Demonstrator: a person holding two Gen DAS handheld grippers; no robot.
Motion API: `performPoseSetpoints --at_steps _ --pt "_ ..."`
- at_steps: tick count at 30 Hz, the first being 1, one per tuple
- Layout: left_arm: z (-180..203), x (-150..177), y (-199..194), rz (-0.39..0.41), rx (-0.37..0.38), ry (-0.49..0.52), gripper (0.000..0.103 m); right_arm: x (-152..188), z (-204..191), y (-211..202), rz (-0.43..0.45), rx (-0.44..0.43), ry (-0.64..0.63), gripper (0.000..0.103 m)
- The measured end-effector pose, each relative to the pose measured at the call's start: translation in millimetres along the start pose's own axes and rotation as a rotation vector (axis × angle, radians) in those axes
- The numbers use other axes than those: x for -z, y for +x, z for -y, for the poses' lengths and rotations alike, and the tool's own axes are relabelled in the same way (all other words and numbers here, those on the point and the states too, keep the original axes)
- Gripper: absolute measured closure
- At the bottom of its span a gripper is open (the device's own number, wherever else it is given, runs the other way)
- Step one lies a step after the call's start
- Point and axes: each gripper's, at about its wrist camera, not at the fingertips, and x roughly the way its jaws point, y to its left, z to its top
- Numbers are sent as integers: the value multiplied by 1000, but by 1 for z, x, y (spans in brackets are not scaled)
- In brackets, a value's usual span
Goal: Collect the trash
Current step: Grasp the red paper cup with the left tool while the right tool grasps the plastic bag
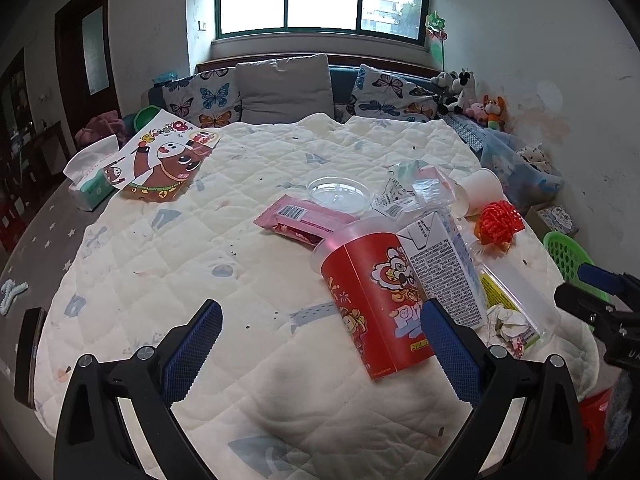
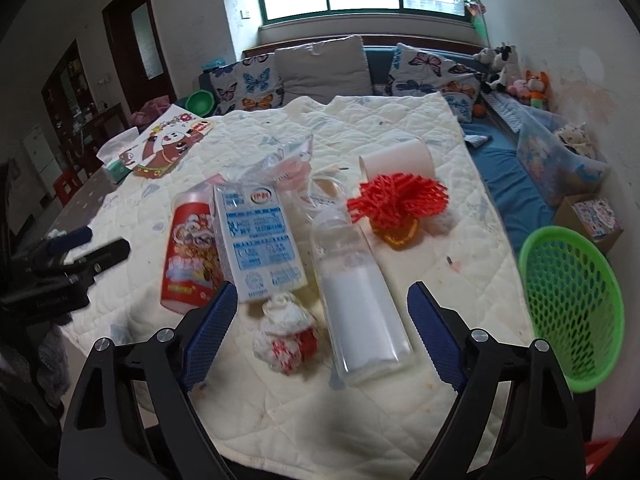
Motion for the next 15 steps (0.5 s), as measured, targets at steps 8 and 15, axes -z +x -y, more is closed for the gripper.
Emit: performPoseSetpoints --at_steps 8,15 --pt "-8 0 15 -27 9 -20 7 -59 -8 38 -40 -111 13 19" --pt "-11 -1 24 -48 17 -26 7 -99 -10 95 -139 -162 74 26"
